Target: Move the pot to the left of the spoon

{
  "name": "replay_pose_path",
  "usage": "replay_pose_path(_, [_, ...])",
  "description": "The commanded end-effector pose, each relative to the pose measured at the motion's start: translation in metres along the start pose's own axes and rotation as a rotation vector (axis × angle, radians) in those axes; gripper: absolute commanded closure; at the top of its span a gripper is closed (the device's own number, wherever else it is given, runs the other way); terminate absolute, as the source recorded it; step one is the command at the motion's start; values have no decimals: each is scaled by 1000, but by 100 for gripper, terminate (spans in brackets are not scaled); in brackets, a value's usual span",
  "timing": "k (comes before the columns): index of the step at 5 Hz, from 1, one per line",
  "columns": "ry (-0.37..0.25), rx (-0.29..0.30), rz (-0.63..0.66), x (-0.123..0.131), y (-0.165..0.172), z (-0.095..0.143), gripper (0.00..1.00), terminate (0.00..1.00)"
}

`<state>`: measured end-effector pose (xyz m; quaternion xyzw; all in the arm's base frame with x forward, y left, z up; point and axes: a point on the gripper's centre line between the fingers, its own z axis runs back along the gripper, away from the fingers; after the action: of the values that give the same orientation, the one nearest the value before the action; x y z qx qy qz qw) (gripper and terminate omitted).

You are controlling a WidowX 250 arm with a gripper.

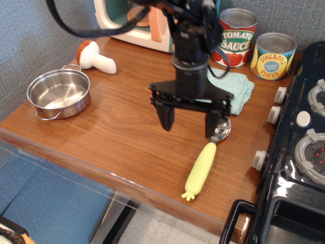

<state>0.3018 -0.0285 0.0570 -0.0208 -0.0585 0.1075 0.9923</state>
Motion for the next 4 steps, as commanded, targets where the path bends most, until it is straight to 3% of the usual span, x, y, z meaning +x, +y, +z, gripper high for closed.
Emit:
replay_pose_path(1, [-115, 44, 195, 46, 77, 21, 0, 0])
replay_pose_path(2, [-118, 64, 284, 63, 124, 12, 0, 0])
replay_pose_path(4, [-105, 76, 357, 76, 176, 4, 0, 0])
